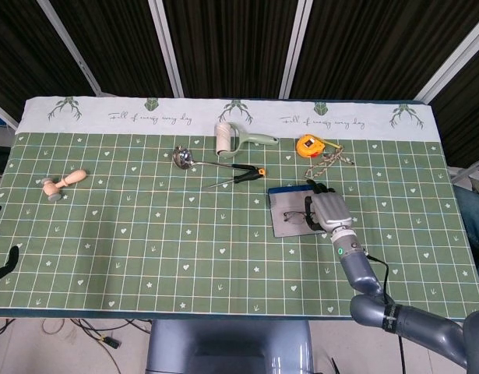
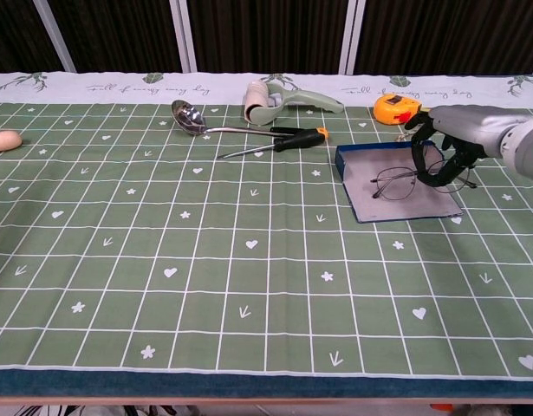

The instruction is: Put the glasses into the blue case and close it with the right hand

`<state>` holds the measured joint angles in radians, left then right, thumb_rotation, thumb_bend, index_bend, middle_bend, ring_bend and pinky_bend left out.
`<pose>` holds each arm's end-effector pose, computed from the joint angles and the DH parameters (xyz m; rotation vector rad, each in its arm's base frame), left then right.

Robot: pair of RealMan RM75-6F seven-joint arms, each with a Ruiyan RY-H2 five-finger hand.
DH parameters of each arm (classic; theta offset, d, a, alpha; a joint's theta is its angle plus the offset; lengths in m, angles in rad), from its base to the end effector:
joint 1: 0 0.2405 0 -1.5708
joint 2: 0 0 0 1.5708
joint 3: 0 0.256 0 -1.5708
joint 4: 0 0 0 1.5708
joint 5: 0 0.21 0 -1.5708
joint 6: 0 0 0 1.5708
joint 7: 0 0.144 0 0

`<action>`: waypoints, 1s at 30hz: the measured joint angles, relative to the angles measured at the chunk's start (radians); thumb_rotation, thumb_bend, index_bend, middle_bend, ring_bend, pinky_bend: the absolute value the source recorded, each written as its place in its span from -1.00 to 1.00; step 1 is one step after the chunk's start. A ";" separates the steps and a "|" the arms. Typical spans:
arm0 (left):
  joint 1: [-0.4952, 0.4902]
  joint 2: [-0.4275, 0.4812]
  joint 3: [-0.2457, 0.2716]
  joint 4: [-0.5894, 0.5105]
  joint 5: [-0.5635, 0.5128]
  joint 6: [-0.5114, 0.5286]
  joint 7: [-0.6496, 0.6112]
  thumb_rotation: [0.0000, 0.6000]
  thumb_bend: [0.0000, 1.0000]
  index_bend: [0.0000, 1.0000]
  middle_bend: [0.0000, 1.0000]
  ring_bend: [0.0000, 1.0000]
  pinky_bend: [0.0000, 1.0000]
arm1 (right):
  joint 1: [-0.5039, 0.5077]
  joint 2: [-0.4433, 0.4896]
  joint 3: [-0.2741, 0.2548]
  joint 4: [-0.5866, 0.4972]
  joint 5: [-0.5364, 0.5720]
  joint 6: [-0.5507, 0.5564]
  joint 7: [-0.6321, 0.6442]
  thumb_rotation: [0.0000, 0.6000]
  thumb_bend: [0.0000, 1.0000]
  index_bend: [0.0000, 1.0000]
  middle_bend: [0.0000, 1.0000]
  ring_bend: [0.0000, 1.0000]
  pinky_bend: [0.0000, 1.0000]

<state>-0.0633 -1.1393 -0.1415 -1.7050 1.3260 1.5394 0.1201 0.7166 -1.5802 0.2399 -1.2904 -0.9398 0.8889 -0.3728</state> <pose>-0.3083 0.1888 0.1725 -1.1585 -0.8932 -0.8788 -0.2020 -0.3776 -0.0048 1.6781 -1.0405 0.7623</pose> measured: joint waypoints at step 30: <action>0.003 -0.004 -0.007 0.001 -0.007 0.008 -0.002 1.00 -0.27 -0.76 -0.99 -1.00 -1.00 | 0.148 -0.143 0.052 0.381 -0.080 -0.210 0.239 1.00 -0.02 0.33 -0.78 -0.69 -0.49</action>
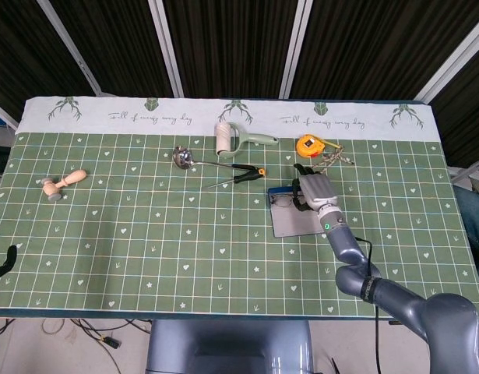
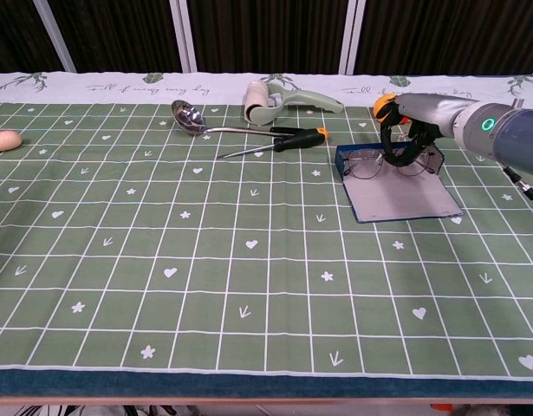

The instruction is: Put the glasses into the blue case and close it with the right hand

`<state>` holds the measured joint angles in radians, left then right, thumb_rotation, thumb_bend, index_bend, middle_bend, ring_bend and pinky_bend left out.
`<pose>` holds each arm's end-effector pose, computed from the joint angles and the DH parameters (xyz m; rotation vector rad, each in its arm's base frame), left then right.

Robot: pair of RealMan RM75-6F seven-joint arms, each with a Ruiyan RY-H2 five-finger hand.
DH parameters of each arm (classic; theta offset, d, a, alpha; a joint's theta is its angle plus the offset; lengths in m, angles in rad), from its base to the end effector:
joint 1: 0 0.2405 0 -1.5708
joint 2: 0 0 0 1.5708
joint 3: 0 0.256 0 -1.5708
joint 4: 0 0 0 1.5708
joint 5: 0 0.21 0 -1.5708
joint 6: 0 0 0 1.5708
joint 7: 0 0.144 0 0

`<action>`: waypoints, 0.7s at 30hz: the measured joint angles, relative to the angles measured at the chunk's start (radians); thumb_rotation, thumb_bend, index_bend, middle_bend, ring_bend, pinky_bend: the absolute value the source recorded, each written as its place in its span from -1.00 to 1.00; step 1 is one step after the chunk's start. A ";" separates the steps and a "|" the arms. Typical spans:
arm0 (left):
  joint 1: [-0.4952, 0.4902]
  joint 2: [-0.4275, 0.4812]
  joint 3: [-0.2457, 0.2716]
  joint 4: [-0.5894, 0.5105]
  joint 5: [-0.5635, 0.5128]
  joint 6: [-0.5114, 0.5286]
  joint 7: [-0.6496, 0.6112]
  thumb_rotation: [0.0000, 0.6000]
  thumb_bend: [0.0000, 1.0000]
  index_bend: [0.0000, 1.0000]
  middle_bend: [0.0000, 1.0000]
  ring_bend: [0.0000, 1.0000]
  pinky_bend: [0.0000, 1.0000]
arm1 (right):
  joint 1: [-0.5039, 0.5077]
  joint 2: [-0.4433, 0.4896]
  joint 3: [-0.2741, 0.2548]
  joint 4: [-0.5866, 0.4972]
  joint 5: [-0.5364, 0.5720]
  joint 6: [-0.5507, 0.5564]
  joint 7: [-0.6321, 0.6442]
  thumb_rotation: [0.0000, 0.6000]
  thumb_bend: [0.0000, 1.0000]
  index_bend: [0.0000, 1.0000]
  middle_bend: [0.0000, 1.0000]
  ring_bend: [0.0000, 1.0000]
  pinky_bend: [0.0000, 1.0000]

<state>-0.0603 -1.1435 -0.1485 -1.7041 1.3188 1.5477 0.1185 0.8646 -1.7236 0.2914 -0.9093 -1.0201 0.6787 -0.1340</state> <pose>-0.3088 0.1888 0.1738 -1.1402 -0.8910 -0.8840 -0.1906 -0.4368 -0.0255 1.6963 -1.0866 0.7918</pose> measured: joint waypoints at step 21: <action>0.000 0.001 0.001 -0.001 0.002 0.000 0.005 1.00 -0.27 -0.76 -0.99 -1.00 -1.00 | 0.010 0.033 -0.018 -0.021 0.010 -0.026 -0.033 1.00 -0.37 -0.50 -0.81 -0.74 -0.50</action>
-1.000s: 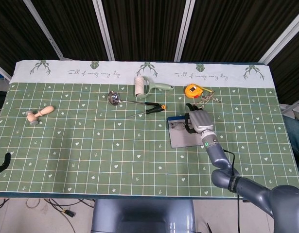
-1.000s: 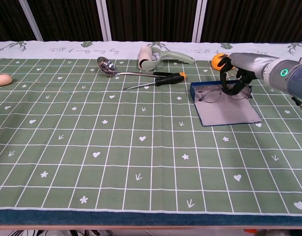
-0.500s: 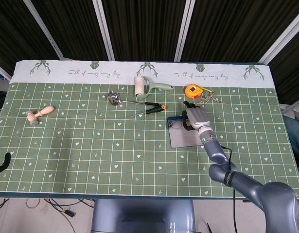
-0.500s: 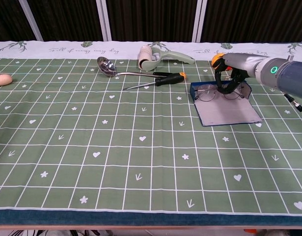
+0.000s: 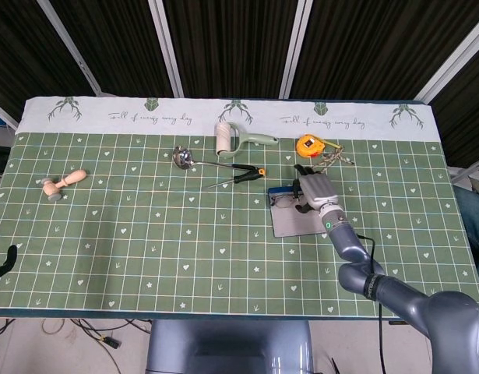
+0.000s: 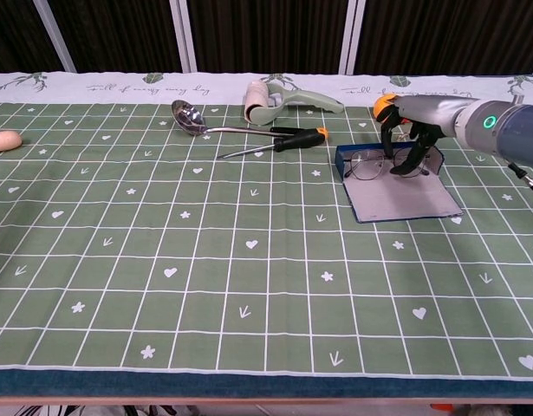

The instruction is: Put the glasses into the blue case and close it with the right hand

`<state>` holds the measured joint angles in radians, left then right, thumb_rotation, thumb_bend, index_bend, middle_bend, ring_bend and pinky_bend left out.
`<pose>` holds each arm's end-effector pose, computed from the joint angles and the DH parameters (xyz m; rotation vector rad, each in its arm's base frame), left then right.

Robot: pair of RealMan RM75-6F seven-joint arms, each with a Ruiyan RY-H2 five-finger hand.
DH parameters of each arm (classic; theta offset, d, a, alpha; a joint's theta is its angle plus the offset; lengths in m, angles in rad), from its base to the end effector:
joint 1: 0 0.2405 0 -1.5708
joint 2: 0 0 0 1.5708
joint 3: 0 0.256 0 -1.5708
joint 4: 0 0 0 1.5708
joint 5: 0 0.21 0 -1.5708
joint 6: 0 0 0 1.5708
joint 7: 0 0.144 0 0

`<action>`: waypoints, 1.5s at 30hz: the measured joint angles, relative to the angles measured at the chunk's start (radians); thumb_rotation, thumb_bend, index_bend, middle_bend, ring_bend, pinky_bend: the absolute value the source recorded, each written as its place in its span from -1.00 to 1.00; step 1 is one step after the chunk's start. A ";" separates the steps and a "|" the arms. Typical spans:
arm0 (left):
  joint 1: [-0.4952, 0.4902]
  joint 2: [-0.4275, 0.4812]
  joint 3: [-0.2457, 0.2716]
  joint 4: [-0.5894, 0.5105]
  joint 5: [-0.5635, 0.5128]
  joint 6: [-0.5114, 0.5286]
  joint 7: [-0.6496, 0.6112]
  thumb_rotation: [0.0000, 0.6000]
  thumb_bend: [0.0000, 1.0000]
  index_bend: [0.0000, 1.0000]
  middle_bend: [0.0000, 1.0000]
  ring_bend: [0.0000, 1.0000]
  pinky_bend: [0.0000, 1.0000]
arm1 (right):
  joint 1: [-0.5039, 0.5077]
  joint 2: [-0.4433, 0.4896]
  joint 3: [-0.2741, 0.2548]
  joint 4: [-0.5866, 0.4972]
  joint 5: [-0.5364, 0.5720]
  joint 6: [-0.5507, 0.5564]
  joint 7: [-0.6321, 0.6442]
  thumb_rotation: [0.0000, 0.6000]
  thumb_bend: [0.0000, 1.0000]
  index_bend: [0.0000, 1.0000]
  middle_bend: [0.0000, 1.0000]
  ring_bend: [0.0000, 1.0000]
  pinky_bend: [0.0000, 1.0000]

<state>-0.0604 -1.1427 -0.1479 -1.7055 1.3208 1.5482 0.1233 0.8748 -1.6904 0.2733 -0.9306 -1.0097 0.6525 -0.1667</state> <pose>-0.3083 0.1888 0.1738 -1.1436 -0.8874 -0.8816 -0.1916 -0.4384 -0.0199 1.7371 -1.0543 0.7449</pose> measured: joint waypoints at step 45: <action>0.006 -0.006 -0.008 -0.010 -0.006 0.011 -0.008 1.00 -0.26 -0.75 -0.99 -1.00 -1.00 | -0.151 0.189 -0.103 -0.571 0.203 0.261 -0.267 1.00 0.59 -0.73 0.98 1.00 1.00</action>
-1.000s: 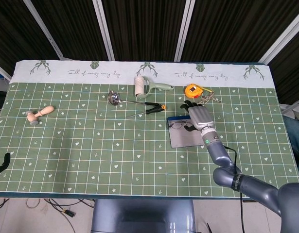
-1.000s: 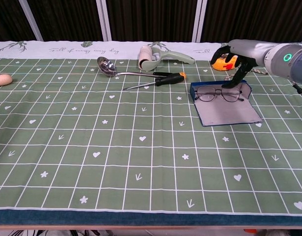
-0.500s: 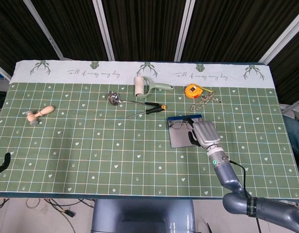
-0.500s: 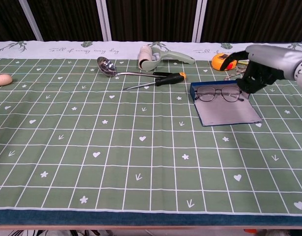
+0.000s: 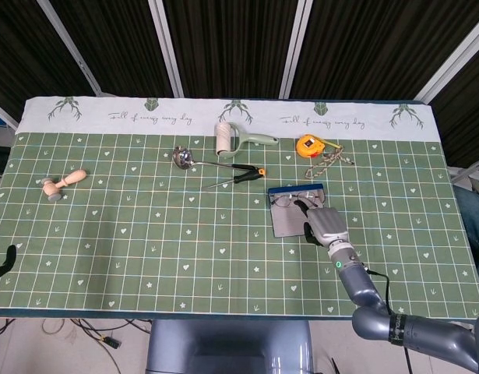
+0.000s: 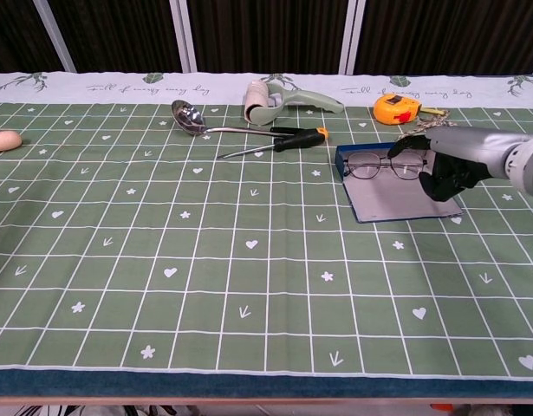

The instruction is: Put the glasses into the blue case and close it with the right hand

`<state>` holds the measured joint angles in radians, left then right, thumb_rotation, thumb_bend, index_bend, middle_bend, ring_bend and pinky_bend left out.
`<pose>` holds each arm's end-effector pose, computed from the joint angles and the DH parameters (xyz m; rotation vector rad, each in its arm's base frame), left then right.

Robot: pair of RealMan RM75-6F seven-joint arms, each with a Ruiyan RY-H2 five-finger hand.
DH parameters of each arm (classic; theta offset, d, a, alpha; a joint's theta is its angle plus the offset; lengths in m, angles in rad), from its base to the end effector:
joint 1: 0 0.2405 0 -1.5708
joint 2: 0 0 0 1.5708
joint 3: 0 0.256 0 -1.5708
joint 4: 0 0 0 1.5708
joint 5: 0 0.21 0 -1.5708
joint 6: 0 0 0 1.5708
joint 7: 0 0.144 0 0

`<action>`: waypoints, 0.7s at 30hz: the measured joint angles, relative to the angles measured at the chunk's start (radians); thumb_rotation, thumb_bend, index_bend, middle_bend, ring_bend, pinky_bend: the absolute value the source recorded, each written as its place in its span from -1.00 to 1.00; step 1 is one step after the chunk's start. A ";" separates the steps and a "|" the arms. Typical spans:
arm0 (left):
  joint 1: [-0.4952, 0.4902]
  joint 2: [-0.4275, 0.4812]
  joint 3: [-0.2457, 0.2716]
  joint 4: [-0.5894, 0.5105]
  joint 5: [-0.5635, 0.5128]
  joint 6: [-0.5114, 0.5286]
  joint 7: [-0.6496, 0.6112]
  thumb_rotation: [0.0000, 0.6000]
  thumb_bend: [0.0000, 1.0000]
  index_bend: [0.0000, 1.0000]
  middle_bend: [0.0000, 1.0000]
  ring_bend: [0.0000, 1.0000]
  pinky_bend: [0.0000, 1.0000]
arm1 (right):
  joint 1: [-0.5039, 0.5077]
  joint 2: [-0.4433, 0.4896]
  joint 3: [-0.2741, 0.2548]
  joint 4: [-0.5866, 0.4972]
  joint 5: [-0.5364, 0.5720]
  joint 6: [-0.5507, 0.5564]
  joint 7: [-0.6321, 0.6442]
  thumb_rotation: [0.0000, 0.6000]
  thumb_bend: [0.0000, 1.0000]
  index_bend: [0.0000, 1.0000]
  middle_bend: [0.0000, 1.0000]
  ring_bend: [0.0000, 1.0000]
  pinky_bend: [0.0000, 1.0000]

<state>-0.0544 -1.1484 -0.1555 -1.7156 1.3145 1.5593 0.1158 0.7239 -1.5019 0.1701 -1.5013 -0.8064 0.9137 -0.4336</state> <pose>-0.3069 0.1878 0.1739 -1.1177 -0.8975 -0.8998 -0.1933 -0.3451 -0.0080 1.7271 -1.1655 0.7073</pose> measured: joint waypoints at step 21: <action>-0.001 0.001 -0.001 -0.001 -0.003 -0.003 0.002 1.00 -0.26 -0.75 -0.99 -1.00 -1.00 | 0.063 -0.093 0.010 0.163 0.145 -0.036 -0.064 1.00 0.60 -0.78 0.98 1.00 1.00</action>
<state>-0.0553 -1.1475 -0.1568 -1.7167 1.3111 1.5564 0.1178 0.7874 -1.5950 0.1802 -1.3387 -0.6616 0.8774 -0.4979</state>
